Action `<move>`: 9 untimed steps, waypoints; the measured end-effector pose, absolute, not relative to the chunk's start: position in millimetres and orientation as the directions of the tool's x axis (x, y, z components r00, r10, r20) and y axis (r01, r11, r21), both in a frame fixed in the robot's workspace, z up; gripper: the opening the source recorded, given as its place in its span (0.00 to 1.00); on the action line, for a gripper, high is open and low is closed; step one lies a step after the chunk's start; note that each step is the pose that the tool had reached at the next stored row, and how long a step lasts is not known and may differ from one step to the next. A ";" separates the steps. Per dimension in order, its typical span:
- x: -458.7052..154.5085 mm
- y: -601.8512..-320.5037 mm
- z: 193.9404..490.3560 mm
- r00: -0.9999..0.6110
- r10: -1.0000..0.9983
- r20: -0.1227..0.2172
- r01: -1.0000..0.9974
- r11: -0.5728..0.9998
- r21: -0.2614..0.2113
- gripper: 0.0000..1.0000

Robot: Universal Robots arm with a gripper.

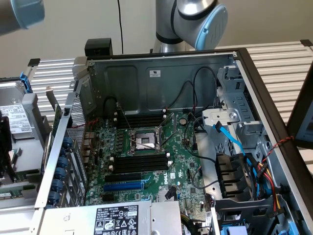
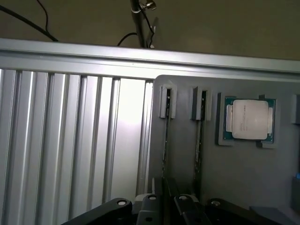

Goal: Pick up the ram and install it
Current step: 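Pick up the ram and move it above insertion slot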

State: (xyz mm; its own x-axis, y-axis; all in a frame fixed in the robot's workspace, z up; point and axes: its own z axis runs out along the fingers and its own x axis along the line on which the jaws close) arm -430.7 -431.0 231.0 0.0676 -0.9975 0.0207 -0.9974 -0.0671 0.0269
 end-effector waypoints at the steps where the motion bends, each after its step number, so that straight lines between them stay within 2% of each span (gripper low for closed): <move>1: -430.7 -431.0 229.3 0.068 -0.998 0.018 -0.997 -0.067 0.027 0.18; 9: -430.8 -431.0 220.9 0.068 -0.998 0.005 -0.997 -0.067 0.026 0.18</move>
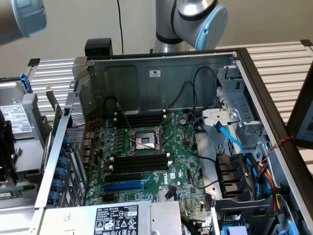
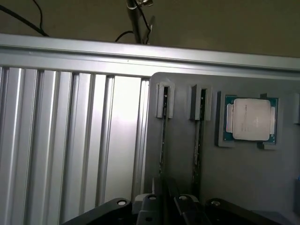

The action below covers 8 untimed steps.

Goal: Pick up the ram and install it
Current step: 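Pick up the ram and move it above insertion slot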

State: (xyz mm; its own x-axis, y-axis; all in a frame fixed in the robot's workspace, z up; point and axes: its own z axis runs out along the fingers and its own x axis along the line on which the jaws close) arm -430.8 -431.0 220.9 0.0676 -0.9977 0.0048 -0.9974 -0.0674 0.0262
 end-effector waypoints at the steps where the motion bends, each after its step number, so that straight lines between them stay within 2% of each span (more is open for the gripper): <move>1: -430.7 -431.0 220.1 0.068 -0.998 0.004 -0.997 -0.067 0.026 0.18; 8: -430.7 -430.9 211.2 0.068 -0.998 0.004 -0.997 -0.068 0.026 0.18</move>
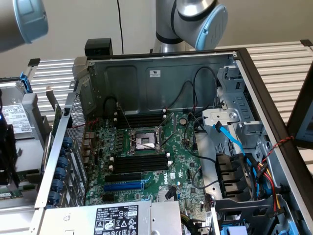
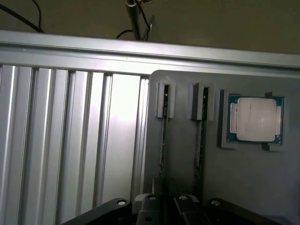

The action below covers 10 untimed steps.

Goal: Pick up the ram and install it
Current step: 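Pick up the ram and move it above insertion slot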

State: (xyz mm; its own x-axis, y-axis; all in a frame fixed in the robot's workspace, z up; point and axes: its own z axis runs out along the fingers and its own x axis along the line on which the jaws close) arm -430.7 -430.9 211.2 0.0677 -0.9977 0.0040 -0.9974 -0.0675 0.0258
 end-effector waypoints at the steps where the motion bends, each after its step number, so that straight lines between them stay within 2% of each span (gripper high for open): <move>1: -430.8 -430.9 210.6 0.068 -0.998 0.004 -0.997 -0.068 0.026 0.18; 10: -430.7 -430.9 207.3 0.068 -0.998 0.004 -0.997 -0.068 0.026 0.18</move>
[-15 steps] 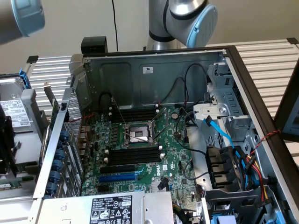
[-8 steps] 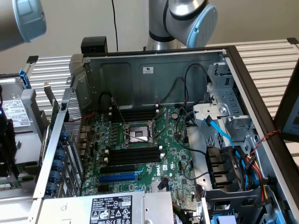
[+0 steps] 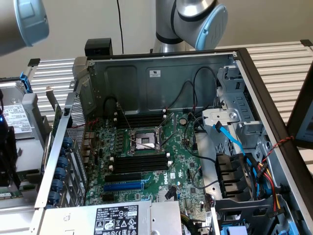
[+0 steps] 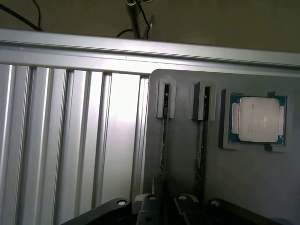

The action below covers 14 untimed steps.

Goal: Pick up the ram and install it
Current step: 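Pick up the ram and move it above insertion slot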

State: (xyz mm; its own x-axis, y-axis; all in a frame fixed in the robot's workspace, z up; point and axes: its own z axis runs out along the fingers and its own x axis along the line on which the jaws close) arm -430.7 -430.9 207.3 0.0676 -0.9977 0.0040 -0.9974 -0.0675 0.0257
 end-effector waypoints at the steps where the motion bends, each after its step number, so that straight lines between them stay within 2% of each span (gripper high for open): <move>1: -430.7 -430.9 206.7 0.068 -0.998 0.004 -0.997 -0.068 0.026 0.18; 14: -430.9 -430.8 202.1 0.068 -0.998 0.004 -0.997 -0.067 0.026 0.18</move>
